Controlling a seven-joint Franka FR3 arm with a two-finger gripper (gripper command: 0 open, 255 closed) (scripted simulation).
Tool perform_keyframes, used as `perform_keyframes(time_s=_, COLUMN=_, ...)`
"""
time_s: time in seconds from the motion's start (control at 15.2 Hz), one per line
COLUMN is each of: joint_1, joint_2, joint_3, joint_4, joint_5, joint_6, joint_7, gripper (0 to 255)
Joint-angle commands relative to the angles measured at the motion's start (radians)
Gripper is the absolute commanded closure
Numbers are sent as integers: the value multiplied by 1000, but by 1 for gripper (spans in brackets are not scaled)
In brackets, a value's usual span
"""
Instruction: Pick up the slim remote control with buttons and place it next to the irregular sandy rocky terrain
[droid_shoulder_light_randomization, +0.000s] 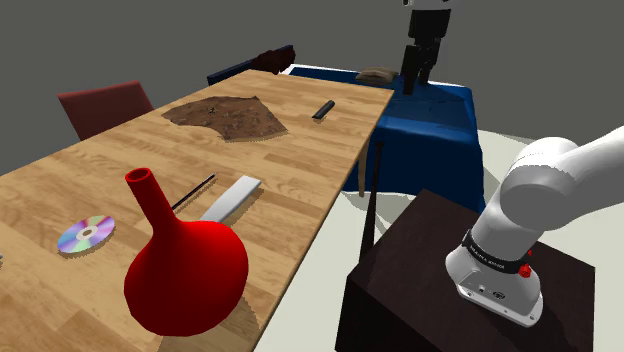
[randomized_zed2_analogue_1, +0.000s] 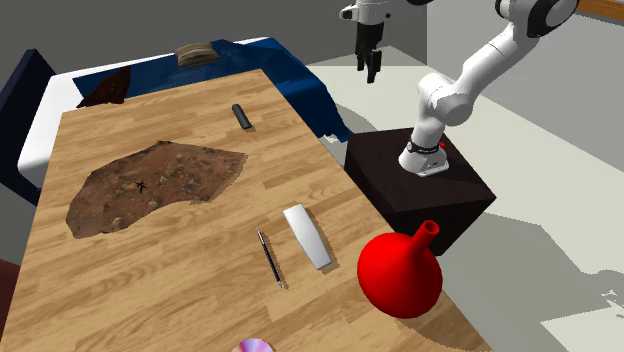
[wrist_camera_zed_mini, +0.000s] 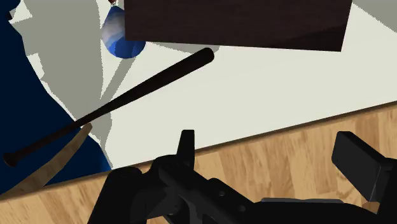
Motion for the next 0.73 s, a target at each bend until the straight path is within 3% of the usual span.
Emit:
perform_keyframes(time_s=0.0, joint_1=0, joint_2=0, joint_3=0, joint_4=0, joint_5=0, joint_6=0, joint_7=0, gripper=0)
perform_keyframes(time_s=0.66, joint_1=-2, joint_2=5, joint_3=269, joint_4=-114, joint_5=193, joint_6=146, joint_7=479, gripper=0)
